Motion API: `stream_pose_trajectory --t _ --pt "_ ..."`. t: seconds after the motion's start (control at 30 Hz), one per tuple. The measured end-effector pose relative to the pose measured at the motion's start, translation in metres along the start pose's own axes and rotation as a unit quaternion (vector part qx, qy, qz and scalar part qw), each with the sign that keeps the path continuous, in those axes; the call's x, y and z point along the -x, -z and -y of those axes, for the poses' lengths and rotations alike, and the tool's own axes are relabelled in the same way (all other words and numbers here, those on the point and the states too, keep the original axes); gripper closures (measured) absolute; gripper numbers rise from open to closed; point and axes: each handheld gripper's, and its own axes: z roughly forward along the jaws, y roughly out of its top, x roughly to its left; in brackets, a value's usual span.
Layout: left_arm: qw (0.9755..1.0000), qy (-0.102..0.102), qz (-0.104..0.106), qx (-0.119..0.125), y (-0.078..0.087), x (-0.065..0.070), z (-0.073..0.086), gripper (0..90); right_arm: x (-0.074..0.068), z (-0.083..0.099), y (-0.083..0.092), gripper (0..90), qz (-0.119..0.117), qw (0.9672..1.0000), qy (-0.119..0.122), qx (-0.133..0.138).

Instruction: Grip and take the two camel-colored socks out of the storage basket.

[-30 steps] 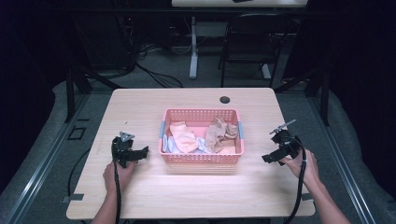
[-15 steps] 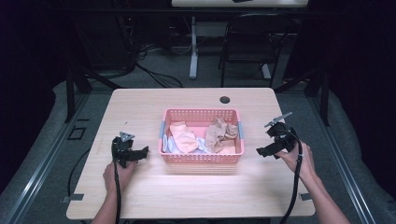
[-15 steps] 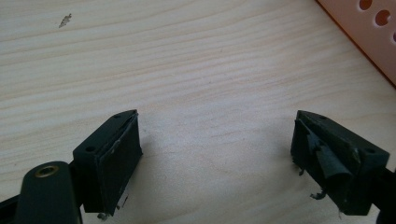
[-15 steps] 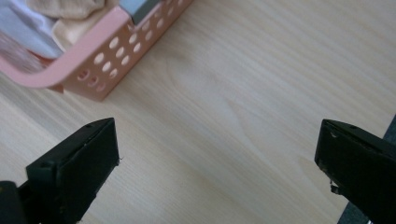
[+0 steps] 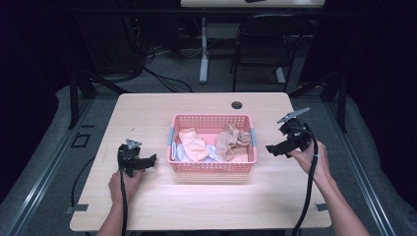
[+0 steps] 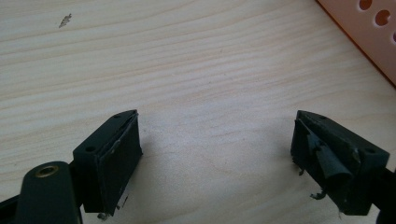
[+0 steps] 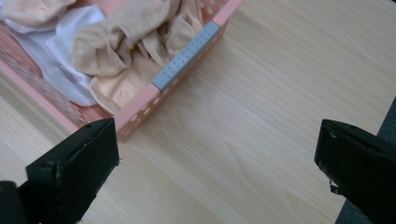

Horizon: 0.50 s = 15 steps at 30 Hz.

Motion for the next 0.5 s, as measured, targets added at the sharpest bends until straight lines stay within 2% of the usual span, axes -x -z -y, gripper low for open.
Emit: stream_pose_trajectory --t 0.3,0.33,0.5 --pt "1.0 0.001 0.0 -0.001 0.0 0.0 0.0 15.6 -0.014 -0.023 -0.001 0.0 -0.006 0.9996 0.025 0.007" --pt "1.0 0.001 0.0 -0.001 0.0 0.0 0.0 15.6 -0.018 -0.029 -0.001 0.0 -0.011 0.9994 0.029 0.014" --pt "1.0 0.001 0.001 -0.001 0.0 0.0 0.0 15.6 -0.026 -0.041 -0.006 0.8 -0.022 0.9988 0.042 0.011"
